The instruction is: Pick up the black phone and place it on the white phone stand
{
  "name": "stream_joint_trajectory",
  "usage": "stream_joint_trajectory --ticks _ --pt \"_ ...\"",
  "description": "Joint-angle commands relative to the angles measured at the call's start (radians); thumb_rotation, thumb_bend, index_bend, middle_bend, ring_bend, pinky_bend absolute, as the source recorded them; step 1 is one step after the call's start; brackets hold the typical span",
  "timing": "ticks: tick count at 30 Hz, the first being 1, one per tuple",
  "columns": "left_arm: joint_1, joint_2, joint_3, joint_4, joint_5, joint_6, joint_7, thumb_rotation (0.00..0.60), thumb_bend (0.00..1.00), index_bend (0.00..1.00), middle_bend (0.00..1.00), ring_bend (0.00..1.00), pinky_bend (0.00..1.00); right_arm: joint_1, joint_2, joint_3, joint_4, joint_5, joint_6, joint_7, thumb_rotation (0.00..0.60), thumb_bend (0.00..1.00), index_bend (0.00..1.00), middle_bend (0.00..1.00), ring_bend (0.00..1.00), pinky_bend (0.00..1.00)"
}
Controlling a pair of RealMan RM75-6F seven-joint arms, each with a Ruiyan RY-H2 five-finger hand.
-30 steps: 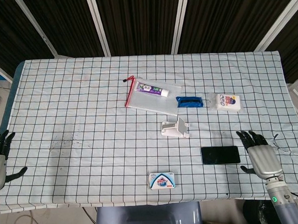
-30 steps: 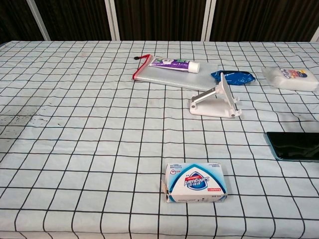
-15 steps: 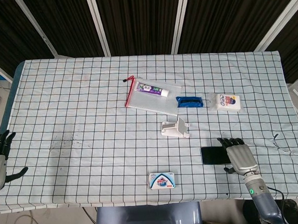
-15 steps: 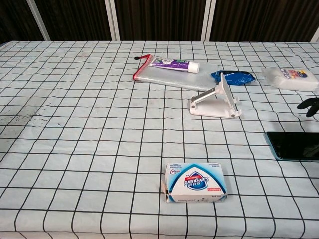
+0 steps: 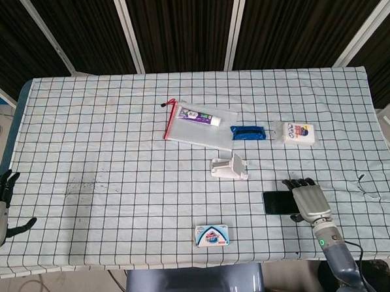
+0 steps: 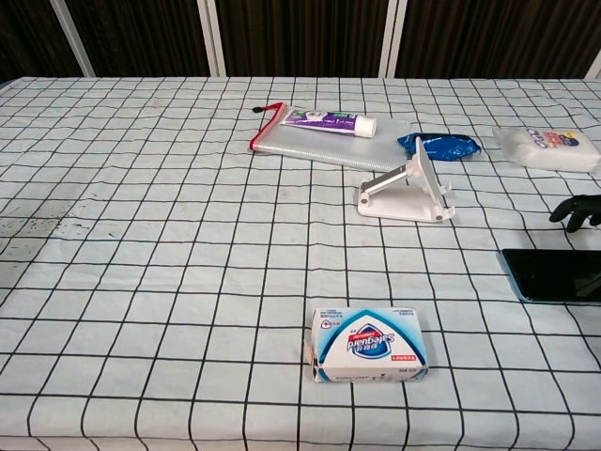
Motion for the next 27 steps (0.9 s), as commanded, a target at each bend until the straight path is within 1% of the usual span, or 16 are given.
stream_joint_trajectory --ticks 1,8,22,27 --pt "0.000 0.001 0.000 -0.001 -0.002 -0.002 -0.003 0.600 0.00 0.00 0.00 0.00 0.00 0.004 -0.006 -0.001 0.006 0.010 -0.002 -0.003 0.600 0.13 0.25 0.28 0.24 0.21" --pt "-0.001 0.003 -0.001 -0.003 -0.004 -0.004 -0.007 0.600 0.00 0.00 0.00 0.00 0.00 0.014 -0.021 -0.006 0.018 0.026 -0.003 -0.006 0.600 0.14 0.29 0.30 0.25 0.22" --pt "-0.002 0.007 -0.003 -0.007 -0.012 -0.011 -0.018 0.600 0.00 0.00 0.00 0.00 0.00 0.033 -0.048 -0.009 0.050 0.057 -0.006 -0.003 0.600 0.14 0.30 0.31 0.25 0.22" --pt "-0.002 0.008 -0.003 -0.008 -0.016 -0.012 -0.017 0.600 0.00 0.00 0.00 0.00 0.00 0.039 -0.057 -0.012 0.059 0.067 -0.007 -0.005 0.600 0.15 0.31 0.32 0.25 0.22"
